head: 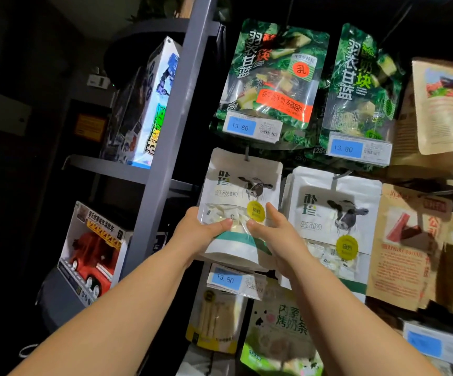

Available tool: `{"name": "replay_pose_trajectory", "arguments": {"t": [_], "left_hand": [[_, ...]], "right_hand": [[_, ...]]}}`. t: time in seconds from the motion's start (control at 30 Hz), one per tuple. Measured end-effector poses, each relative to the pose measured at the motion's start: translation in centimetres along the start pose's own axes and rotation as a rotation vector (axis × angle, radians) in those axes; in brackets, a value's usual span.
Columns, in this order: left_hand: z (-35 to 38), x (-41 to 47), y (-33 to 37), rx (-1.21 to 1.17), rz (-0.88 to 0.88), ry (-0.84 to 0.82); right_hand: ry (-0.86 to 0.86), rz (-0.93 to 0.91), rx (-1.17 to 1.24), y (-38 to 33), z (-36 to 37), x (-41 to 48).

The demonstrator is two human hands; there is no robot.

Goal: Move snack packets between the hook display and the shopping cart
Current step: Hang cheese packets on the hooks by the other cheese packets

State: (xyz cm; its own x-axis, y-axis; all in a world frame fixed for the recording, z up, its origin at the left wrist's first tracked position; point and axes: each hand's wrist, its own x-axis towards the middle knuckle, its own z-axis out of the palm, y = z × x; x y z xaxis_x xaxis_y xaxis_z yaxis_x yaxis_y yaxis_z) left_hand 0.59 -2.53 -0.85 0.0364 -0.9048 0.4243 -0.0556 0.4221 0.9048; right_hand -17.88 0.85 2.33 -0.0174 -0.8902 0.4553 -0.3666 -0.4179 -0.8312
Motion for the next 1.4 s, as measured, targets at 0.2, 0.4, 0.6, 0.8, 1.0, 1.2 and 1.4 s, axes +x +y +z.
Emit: {"name": "replay_pose_trajectory", "arguments": {"t": [0.2,0.4,0.6,0.8,1.0,1.2,1.4], "left_hand": [[0.8,1.4,-1.8,0.056,-0.008,0.036],[1.3,0.2,-2.3,0.077,-0.010,0.166],[2.0,-2.1,-1.2,0.272,0.160,0.286],[2.5,-4.0,-0.5,0.493,0.338,0.347],[4.6,-6.9,0.1,0.467,0.444,0.324],[10.5,-12.7,-1.6,0.188,0.526,0.081],[20.9,-21.3,-7.5,0.155,0.321,-0.308]], "right_hand": [[-0.021,0.051,-0.137,0.3,0.5,-0.2],[-0.006,0.010,-0.278,1.1,1.2,-0.9],[0.065,-0.010,-0.316,0.7,1.5,-2.4],[0.123,-0.074,-0.441,0.9,0.8,-4.9],[0.199,-0.114,-0.444,1.6,-0.2,-8.5],[0.348,-0.064,-0.275,5.2,-3.9,-15.3],[0.456,0.209,-0.320,12.7,-10.3,-25.6]]}}
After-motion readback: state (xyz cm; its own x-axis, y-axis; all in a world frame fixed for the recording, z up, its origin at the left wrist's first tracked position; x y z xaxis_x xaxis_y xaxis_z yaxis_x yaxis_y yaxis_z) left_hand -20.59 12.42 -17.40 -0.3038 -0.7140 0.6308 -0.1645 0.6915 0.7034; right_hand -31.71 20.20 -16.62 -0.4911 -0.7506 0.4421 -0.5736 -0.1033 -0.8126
